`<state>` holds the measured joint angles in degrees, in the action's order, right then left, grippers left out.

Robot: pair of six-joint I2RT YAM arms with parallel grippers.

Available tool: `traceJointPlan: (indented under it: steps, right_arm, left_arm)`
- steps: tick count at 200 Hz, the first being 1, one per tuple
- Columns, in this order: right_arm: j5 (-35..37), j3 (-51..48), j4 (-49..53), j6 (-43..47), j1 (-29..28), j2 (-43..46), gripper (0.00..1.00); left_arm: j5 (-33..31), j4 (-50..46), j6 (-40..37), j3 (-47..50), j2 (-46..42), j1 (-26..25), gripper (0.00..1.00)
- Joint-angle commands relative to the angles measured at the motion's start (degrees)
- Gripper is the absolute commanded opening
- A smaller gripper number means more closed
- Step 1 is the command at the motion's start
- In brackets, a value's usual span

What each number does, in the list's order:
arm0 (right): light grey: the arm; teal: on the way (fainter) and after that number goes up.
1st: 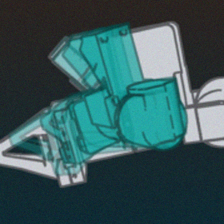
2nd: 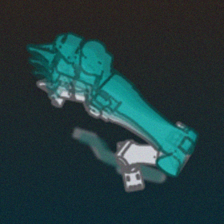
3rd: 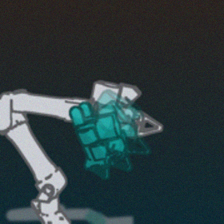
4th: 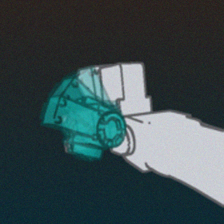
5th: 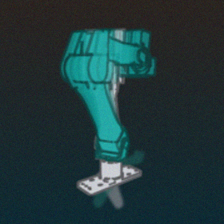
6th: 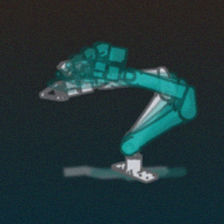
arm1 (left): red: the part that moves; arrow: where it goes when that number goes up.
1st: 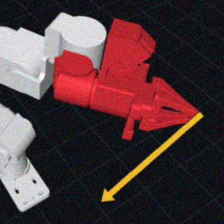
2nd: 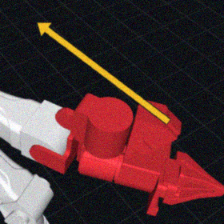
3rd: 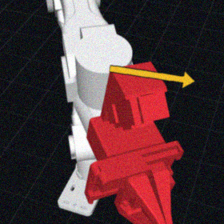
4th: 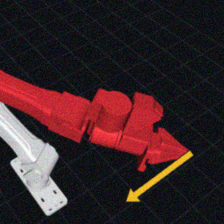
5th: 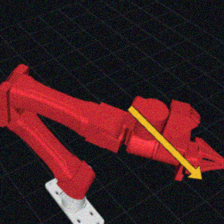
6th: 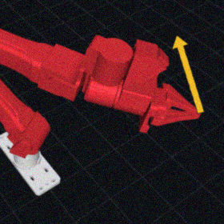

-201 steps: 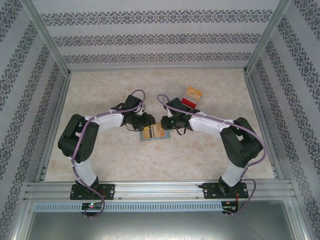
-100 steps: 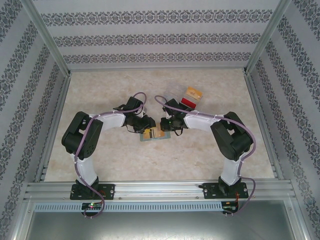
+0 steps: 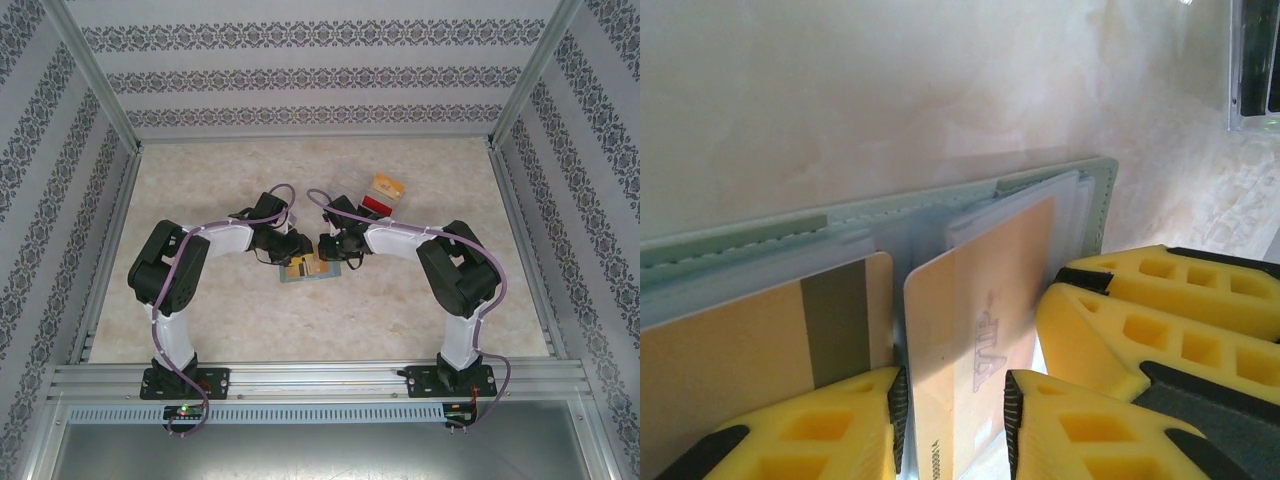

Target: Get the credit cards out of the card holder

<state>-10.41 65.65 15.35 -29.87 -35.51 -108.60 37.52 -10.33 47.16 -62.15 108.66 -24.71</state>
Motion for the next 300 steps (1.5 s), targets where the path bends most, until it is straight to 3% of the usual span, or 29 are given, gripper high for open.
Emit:
traceJointPlan:
  steps: [1, 43, 82, 216, 265, 300]
  right_arm:
    - [-0.1, 0.7, 3.2, -0.6, -0.2, -2.1, 0.20]
    - [0.0, 0.6, 3.4, -0.8, -0.3, -2.1, 0.20]
    - [0.7, 0.5, 3.6, -0.8, -0.2, -2.1, 0.20]
    - [4.9, -1.5, 2.8, -2.5, -0.2, -0.4, 0.18]
    - [3.4, -1.8, 2.1, -2.2, 0.4, 1.3, 0.18]
    - [-1.1, -1.7, -0.7, -1.9, 0.5, 5.9, 0.24]
  left_arm:
    - [1.0, -1.7, -0.9, -1.3, 0.9, -0.3, 0.34]
    - [2.2, -1.1, -0.9, -1.9, 1.0, -0.3, 0.31]
    - [1.6, -2.5, -1.7, -2.2, 0.4, -0.3, 0.21]
    - [-2.9, -7.3, -4.9, 0.0, -4.1, 0.0, 0.00]
    - [-3.9, -12.0, -9.5, 0.8, -7.7, 1.1, 0.00]
    - [-7.6, -19.6, -15.3, -1.7, -12.0, 2.1, 0.00]
